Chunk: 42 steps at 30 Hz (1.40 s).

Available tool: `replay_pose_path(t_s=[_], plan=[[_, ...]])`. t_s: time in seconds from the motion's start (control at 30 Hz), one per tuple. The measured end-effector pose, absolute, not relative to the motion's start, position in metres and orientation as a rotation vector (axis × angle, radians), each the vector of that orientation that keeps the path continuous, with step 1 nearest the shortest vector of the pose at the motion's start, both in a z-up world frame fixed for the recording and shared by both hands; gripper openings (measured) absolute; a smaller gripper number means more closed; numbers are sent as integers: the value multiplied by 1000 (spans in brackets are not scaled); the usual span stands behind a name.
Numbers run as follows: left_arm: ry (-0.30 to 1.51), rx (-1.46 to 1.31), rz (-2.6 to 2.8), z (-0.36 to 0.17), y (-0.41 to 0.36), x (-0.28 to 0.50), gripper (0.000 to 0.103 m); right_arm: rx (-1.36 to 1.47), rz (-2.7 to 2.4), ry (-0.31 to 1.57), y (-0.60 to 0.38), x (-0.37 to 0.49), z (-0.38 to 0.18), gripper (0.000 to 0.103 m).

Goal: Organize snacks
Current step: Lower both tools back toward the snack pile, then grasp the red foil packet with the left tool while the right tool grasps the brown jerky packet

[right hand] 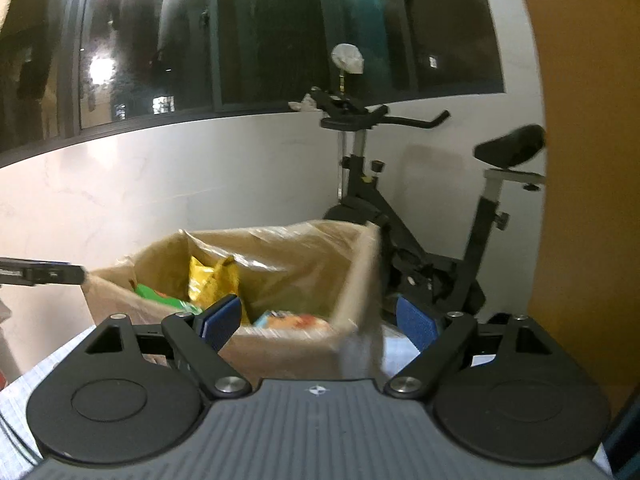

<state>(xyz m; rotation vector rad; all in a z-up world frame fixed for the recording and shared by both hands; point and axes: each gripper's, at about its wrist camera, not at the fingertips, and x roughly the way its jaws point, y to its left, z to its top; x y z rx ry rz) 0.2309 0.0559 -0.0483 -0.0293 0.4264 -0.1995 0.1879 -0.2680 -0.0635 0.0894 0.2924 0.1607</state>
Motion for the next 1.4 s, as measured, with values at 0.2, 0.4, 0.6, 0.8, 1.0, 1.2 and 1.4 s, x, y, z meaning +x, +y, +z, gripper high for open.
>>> replay_pose_path(t_s=[0.2,0.4,0.6,0.8,1.0,1.2,1.4], plan=[[490,-68,-169,-72,74,213,67,90,141,351,-281,171,-93,87],[551,-98,-181,-103,70,202,67,-33,145,495,-265,176,-152,85],[612,-137,-176,-129,64,198,67,-58,178,623,-259,186,-202,80],[675,-149,-189,-150,56,191,67,-87,174,674,-260,198,-223,78],[715,-176,-191,-165,48,180,67,-41,163,683,-272,202,-229,70],[758,-166,-203,-177,32,174,67,-86,206,668,-261,197,-231,58],[806,-131,-222,-187,10,171,67,-92,216,648,-259,193,-232,48]])
